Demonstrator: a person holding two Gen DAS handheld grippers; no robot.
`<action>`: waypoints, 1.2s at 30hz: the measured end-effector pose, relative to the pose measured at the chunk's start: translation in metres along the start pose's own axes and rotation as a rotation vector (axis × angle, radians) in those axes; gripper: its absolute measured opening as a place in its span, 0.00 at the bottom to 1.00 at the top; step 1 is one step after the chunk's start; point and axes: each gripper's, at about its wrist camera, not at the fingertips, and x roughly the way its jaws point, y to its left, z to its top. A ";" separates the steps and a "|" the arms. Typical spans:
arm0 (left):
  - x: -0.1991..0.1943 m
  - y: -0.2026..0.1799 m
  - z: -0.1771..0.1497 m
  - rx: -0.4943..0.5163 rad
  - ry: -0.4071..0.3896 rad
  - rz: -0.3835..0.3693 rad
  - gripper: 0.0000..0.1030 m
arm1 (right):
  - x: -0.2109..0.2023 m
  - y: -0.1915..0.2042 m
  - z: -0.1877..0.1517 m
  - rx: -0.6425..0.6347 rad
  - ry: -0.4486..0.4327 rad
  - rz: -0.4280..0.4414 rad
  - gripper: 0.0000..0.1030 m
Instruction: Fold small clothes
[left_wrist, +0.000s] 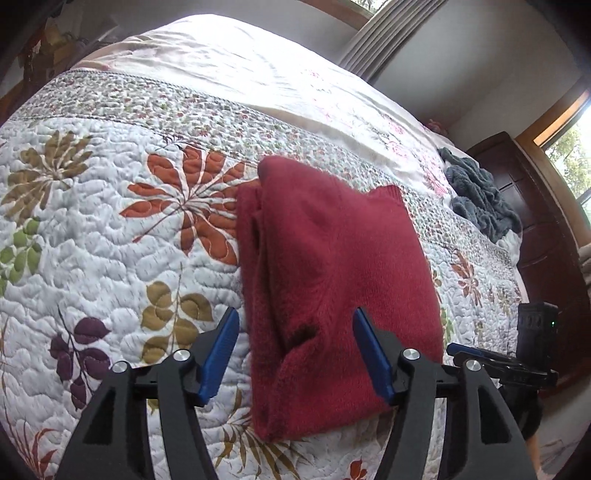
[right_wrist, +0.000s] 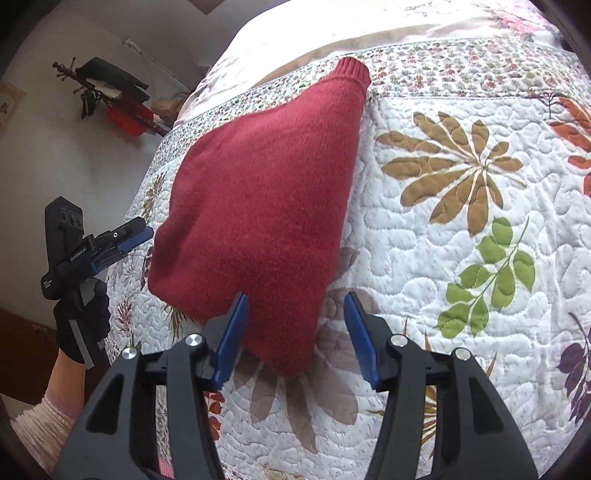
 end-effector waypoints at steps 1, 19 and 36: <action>0.003 0.004 0.007 -0.022 0.006 -0.007 0.64 | -0.002 -0.001 0.004 0.001 -0.005 0.004 0.53; 0.094 0.037 0.043 -0.089 0.171 -0.261 0.64 | 0.032 -0.022 0.041 0.086 0.006 0.097 0.60; 0.127 0.003 0.044 0.020 0.253 -0.320 0.69 | 0.091 -0.028 0.071 0.191 0.053 0.223 0.68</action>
